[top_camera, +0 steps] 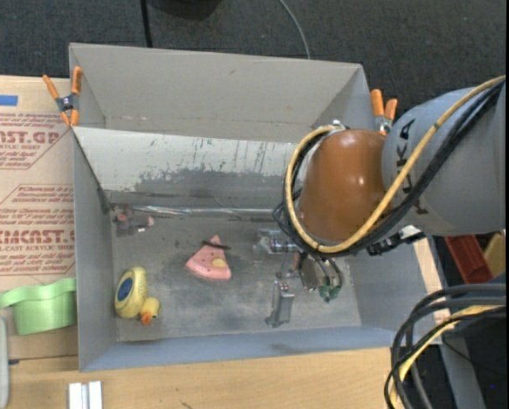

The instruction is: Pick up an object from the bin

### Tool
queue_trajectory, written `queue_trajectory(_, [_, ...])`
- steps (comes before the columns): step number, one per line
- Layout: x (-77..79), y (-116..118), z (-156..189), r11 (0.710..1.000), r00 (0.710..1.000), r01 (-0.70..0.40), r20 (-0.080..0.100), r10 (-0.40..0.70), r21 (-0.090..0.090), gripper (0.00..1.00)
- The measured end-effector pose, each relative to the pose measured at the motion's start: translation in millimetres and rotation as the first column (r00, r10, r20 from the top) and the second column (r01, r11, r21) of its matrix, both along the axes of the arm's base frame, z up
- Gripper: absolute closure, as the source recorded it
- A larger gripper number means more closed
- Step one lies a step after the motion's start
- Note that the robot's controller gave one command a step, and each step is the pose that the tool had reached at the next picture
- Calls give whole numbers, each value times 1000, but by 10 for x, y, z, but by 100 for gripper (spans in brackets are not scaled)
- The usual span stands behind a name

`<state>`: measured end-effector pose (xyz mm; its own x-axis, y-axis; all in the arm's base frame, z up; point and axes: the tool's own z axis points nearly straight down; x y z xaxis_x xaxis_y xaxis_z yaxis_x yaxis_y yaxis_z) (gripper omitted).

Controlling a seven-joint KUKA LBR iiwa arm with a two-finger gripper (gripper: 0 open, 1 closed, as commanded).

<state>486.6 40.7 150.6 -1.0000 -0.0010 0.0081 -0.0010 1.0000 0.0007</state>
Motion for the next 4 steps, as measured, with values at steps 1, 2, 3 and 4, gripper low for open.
queue_trajectory(1, [18,-1,43,1000,1000,1,8,-1,0,0])
queue_trajectory(2, [305,328,30,999,999,48,3,-48,-1,0])
queue_trajectory(3, [556,551,211,997,997,80,4,-80,4,0])
queue_trajectory(4, [535,612,-89,999,999,47,17,-47,2,0])
